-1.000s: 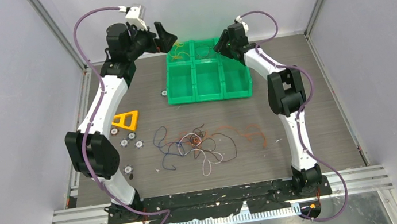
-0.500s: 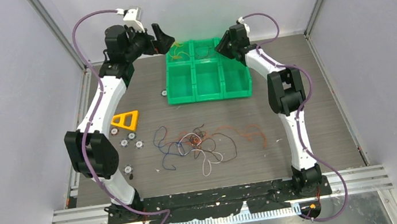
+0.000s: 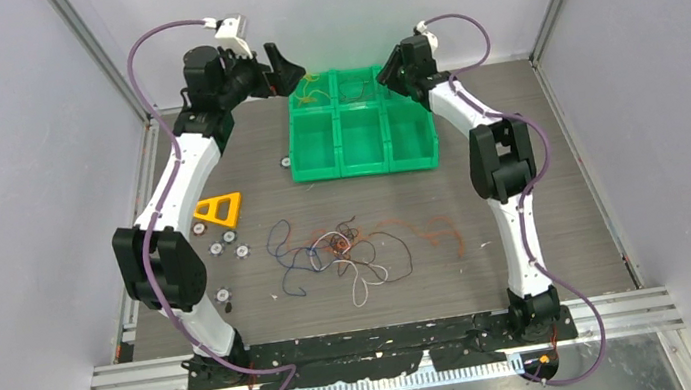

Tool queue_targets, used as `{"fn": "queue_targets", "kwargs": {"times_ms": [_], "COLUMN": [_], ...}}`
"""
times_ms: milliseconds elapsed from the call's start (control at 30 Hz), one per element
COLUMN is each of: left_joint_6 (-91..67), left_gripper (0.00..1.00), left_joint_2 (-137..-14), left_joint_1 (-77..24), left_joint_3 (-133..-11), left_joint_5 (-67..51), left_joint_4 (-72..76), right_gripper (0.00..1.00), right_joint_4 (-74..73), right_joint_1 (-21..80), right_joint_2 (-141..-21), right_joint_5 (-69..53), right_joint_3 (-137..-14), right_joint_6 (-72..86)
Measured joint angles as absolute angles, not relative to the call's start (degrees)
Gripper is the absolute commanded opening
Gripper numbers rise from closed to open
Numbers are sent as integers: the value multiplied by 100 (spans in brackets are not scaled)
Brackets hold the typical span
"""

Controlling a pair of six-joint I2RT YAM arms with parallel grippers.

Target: Untangle the cables

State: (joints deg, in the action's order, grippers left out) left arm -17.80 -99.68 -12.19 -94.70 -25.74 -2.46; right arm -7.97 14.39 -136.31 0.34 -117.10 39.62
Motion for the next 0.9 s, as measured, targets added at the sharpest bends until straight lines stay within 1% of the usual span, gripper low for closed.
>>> {"fn": "queue_targets", "kwargs": {"times_ms": [567, 900], "left_joint_6": [-1787, -1813], "left_gripper": [99, 100], "left_joint_2": [-9957, -9957], "left_joint_1": [-1175, -1168], "left_joint_3": [-9391, -9391], "left_joint_5": [-2578, -2578], "left_joint_4": [-189, -152], "right_gripper": [42, 41], "right_joint_4": [-766, -631], "right_joint_1": [1439, 1437], "right_joint_2": [-13546, -13764], "right_joint_5": [-244, -311], "right_joint_3": [-11708, -11708], "right_joint_6": [4410, 4591]}}
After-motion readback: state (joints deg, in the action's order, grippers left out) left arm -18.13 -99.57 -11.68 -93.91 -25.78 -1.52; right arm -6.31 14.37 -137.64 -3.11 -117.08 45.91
